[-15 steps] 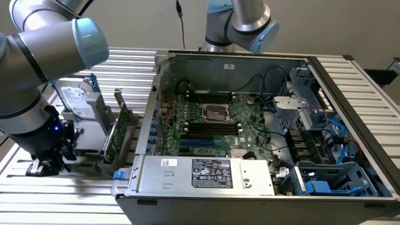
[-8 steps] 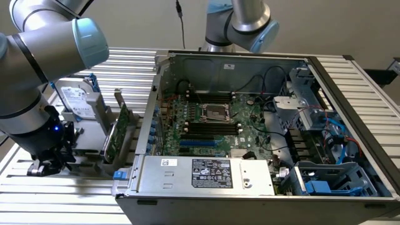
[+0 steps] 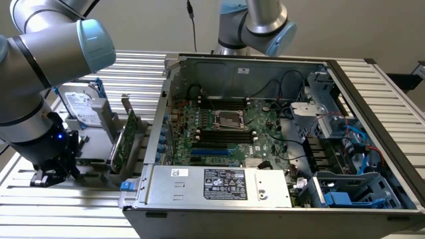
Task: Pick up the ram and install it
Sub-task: 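Pick up the ram and move it above insertion slot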
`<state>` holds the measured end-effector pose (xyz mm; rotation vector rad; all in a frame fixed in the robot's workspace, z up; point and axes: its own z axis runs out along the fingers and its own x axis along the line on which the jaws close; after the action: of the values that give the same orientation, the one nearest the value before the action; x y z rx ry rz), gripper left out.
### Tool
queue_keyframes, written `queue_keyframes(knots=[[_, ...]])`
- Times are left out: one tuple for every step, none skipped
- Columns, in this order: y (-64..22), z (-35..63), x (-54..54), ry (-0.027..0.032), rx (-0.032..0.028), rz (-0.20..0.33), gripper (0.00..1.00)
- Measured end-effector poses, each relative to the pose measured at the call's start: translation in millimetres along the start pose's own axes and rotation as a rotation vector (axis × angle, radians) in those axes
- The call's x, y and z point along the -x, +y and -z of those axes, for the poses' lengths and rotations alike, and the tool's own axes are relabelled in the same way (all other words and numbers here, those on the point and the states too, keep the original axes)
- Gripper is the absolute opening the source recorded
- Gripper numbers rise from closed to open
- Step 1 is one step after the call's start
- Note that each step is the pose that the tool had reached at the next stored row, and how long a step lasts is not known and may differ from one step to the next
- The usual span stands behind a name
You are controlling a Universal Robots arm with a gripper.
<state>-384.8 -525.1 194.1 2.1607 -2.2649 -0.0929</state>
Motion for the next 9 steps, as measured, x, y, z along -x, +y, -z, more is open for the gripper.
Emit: queue_keyframes(knots=[[0.0, 0.0, 0.0, 0.0000, 0.0000, 0.000, 0.20], [0.0, 0.0, 0.0, 0.0001, 0.0001, 0.001, 0.20], [0.1, 0.1, 0.0, 0.0002, 0.0002, 0.001, 0.18], [0.1, 0.1, 0.0, 0.0002, 0.0002, 0.001, 0.18], [0.1, 0.1, 0.0, 0.0002, 0.0002, 0.001, 0.14], [0.1, 0.1, 0.0, 0.0002, 0.0002, 0.001, 0.14], [0.1, 0.1, 0.0, 0.0003, 0.0002, 0.001, 0.14], [0.0, 0.1, 0.0, 0.0002, 0.0001, 0.001, 0.14], [0.0, 0.1, 0.0, 0.0002, 0.0001, 0.001, 0.14]])
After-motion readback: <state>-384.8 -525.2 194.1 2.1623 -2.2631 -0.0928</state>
